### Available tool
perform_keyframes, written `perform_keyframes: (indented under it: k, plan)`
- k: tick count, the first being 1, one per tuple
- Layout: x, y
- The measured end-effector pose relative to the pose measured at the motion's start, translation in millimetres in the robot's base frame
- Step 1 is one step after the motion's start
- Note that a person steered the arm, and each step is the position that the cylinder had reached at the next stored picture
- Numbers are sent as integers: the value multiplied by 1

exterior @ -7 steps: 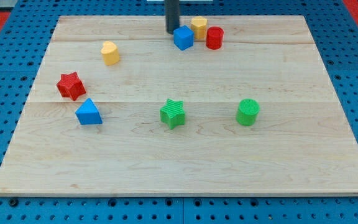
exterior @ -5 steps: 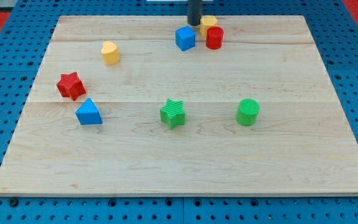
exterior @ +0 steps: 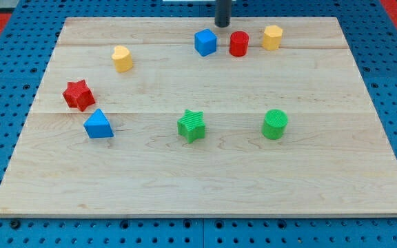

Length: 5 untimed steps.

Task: Drag the yellow hexagon and red circle towards center

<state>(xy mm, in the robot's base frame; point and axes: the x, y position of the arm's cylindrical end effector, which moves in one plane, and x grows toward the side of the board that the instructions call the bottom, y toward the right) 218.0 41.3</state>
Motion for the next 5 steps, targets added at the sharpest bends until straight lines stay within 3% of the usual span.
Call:
perform_keyframes:
  k: [2, 3, 4, 5]
  plan:
    - [80, 63]
    - [69, 145]
    - [13, 165]
    - [19, 109]
